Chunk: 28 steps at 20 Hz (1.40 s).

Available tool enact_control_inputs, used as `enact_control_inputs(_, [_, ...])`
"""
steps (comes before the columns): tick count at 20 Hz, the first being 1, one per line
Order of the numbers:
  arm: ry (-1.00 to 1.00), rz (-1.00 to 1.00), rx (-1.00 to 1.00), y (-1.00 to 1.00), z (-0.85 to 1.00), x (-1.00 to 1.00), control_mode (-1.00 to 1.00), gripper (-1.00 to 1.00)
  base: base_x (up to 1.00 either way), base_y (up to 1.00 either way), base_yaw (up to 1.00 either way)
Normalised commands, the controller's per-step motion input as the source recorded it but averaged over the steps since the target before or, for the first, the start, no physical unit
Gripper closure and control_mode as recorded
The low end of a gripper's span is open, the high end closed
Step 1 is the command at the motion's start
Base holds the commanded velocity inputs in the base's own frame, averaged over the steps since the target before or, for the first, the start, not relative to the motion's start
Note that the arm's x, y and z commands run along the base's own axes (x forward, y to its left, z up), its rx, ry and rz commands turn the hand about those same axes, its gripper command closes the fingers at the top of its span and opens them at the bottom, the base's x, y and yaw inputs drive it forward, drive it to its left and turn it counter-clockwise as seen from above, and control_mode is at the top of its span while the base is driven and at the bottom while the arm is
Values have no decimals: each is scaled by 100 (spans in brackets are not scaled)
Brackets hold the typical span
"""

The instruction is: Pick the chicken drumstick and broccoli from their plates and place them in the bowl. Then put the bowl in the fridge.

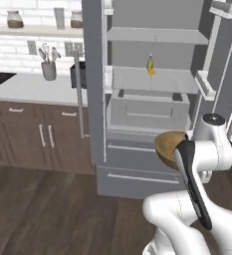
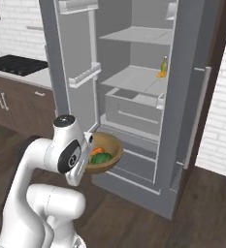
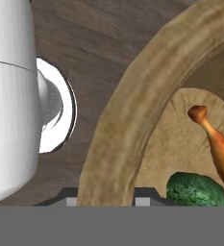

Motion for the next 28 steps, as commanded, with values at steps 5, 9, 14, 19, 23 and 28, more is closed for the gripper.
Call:
enact_control_inputs(5, [0,0,0,0,0,0,100,100,70,5,-1])
enact_control_inputs(9, [0,0,0,0,0,0,100,100,52,-2,-8])
enact_control_inputs(14, [0,0,0,0,0,0,100,100,56,0,-9])
enact_control_inputs(19, [0,0,0,0,0,0,100,100,48,20,-23])
enact_control_inputs(23, [0,0,0,0,0,0,100,100,53,33,-20])
enact_control_inputs(28, [0,0,0,0,0,0,100,100,44,8,-25])
